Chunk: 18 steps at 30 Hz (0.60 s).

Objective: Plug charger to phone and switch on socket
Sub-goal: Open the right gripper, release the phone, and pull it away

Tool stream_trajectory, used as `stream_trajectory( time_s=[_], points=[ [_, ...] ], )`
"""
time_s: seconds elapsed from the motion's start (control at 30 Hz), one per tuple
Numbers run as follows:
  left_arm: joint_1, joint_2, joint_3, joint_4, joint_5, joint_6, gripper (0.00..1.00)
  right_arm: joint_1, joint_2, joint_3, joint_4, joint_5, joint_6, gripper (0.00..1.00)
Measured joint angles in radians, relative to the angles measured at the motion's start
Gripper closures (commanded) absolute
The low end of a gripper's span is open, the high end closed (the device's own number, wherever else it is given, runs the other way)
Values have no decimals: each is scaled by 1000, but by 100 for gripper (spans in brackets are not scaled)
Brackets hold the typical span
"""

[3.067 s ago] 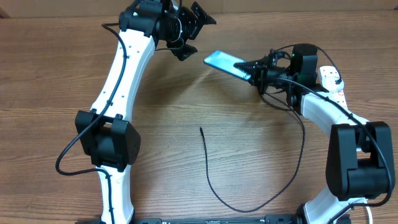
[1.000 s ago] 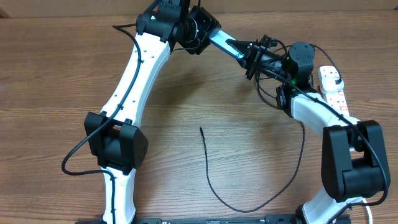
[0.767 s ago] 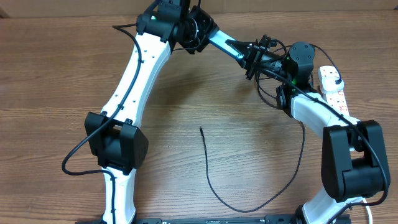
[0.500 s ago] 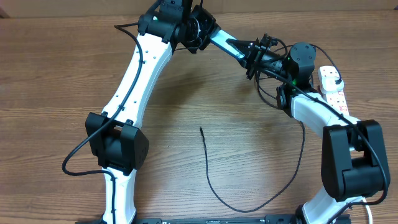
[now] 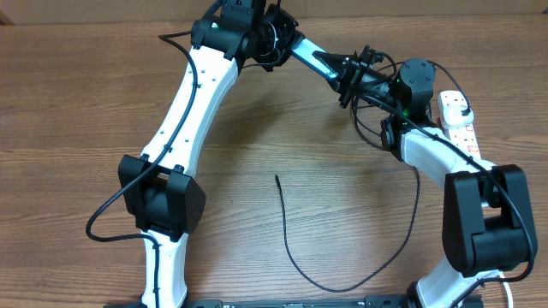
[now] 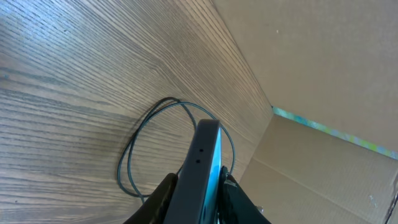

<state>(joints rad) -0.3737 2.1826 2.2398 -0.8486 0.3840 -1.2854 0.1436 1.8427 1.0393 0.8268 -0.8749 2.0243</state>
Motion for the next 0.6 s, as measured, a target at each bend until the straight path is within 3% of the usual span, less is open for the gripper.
stream_trajectory(
  time_s=[0.1, 0.33, 0.6],
  points=[
    [-3, 0, 0, -14, -11, 1, 96, 1, 0, 0, 3, -6, 0, 85],
    [-6, 0, 5, -4, -18, -24, 96, 2, 0, -5, 11, -18, -1, 84],
    [-7, 0, 5, -20, -25, -20, 96, 2, 0, -5, 10, -42, -1, 74]
  ],
)
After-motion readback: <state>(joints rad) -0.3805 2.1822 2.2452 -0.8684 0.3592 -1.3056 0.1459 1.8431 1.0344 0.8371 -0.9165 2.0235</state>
